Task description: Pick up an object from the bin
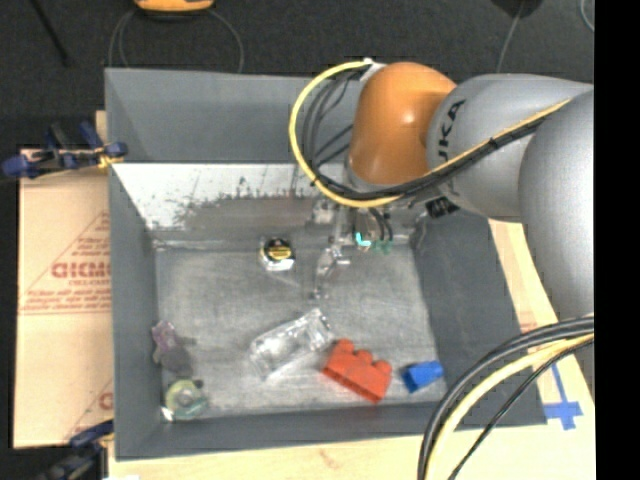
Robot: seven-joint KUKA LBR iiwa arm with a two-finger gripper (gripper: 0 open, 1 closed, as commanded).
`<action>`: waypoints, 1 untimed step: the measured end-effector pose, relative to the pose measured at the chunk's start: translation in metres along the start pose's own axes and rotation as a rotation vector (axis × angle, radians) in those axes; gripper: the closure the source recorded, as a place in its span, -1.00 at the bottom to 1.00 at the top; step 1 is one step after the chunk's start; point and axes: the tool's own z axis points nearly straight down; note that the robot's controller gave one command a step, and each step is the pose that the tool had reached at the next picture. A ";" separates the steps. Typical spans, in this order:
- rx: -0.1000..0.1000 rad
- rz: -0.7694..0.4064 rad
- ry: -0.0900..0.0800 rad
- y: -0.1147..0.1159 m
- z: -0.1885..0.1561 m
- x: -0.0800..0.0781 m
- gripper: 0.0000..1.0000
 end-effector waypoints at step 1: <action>-0.001 -0.254 -0.012 0.018 0.027 0.004 -1.00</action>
Offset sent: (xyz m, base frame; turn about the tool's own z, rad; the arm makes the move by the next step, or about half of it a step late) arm -0.0100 0.0292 -0.0520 -0.3332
